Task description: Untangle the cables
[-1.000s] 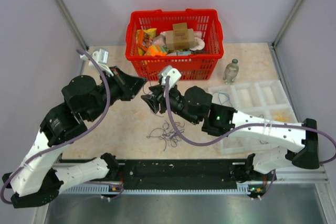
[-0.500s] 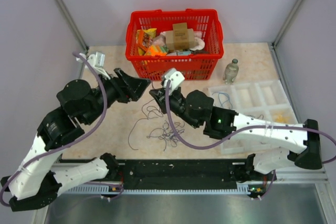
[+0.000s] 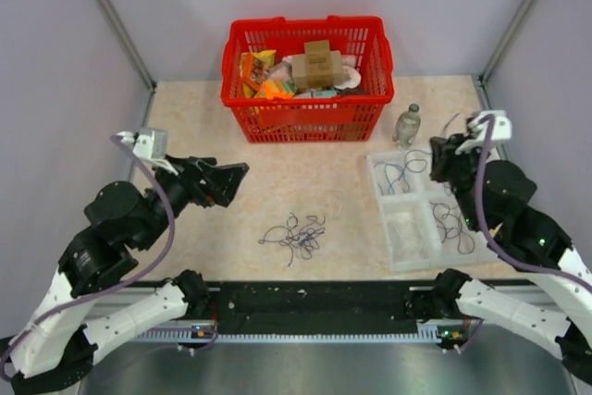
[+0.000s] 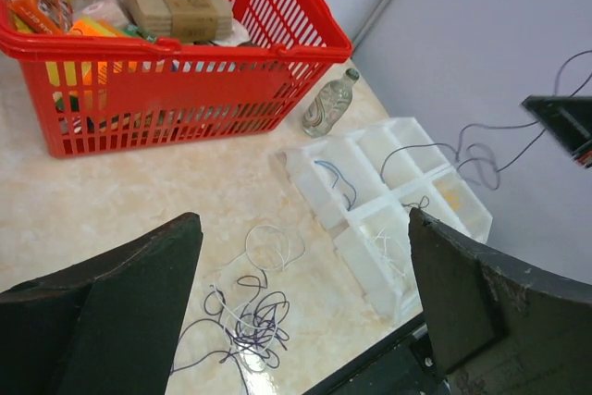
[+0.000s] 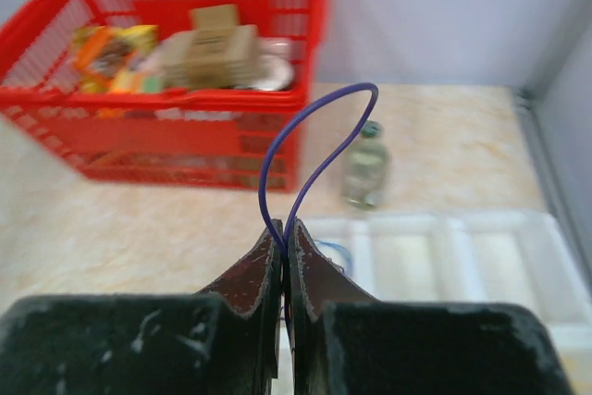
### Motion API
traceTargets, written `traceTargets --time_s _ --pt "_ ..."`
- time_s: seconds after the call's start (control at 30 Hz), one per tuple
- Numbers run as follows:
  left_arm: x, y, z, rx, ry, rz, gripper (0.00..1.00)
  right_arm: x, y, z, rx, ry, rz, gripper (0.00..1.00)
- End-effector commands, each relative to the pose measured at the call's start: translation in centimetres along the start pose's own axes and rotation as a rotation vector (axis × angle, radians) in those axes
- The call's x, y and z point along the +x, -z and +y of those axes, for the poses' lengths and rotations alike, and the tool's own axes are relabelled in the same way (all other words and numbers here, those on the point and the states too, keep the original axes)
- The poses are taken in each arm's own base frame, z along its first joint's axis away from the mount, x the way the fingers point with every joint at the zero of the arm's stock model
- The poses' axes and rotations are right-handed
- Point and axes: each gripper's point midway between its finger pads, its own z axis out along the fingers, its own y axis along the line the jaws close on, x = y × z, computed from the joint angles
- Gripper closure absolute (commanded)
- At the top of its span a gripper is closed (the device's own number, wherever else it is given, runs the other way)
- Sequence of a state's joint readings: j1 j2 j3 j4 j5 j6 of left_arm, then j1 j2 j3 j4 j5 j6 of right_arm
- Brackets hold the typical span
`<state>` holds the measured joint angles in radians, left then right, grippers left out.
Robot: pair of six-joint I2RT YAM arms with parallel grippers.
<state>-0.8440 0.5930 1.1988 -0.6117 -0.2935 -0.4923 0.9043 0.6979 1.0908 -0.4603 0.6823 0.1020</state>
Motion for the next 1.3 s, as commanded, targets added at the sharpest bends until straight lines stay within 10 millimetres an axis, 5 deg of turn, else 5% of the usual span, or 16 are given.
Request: traceTargets --time_s 0.0,0.37,0.6,0.83,0.93,1.13,1.27 --pt "1.1 -2.1 -1.0 0.042 -0.033 0.03 0.04 1.1 1.9 -7.6 0.306 -0.038 0.087 1.0" --pt "4.2 -1.9 -1.4 0.096 0.055 0.097 0.06 9.1 3.3 -16.0 0.781 -0.168 0.236 1.0" --pt "5.0 -2.0 -1.7 0.112 0.074 0.124 0.06 5.5 7.0 -18.5 0.924 -0.15 0.145 1.0" --pt "6.0 -3.0 -2.3 0.137 0.093 0.147 0.06 5.7 9.2 -18.3 0.906 -0.173 0.142 1.0" --pt "6.4 -3.4 -2.5 0.146 0.095 0.165 0.07 6.5 8.4 -18.1 0.891 -0.172 0.164 1.0" --pt "6.8 -3.6 -2.9 0.159 0.112 0.184 0.07 12.5 3.5 -15.2 0.768 -0.293 0.291 1.0" --pt "7.1 -3.1 -2.7 0.156 0.127 0.19 0.07 16.5 3.0 -15.7 0.82 -0.295 0.344 1.0"
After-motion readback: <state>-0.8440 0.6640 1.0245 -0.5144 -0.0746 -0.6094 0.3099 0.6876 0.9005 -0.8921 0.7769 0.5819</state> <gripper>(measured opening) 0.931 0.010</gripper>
